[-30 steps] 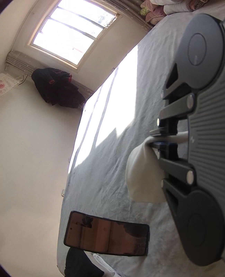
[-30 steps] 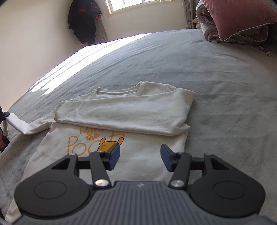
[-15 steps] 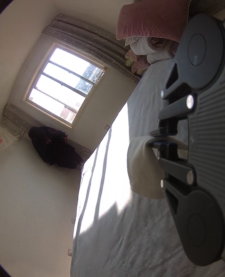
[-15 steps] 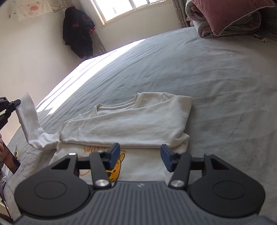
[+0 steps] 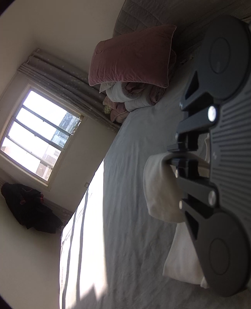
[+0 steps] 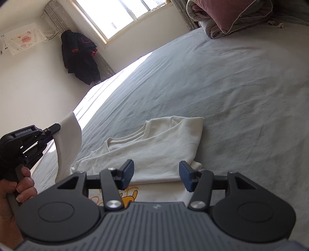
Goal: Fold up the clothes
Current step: 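Lift the cuff with the left gripper and lay it across the folded body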
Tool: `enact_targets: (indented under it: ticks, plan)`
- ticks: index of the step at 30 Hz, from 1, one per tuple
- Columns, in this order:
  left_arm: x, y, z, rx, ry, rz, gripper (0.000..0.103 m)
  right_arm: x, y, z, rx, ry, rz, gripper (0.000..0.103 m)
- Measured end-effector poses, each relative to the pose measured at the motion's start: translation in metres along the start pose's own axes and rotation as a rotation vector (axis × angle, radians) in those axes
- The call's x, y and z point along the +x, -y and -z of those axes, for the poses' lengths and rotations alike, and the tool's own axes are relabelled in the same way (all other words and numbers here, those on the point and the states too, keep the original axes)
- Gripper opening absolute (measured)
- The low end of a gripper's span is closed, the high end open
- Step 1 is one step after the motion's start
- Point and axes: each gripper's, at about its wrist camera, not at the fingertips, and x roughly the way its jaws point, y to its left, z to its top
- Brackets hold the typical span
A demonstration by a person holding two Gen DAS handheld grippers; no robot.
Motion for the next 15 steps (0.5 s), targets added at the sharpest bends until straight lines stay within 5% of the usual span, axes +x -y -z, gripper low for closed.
enact_targets:
  ticks: [15]
  plan:
    - [0.044, 0.02, 0.088, 0.135, -0.33, 0.124, 0.007, 0.0, 0.005, -0.002, 0.041, -0.011, -0.027, 0.056]
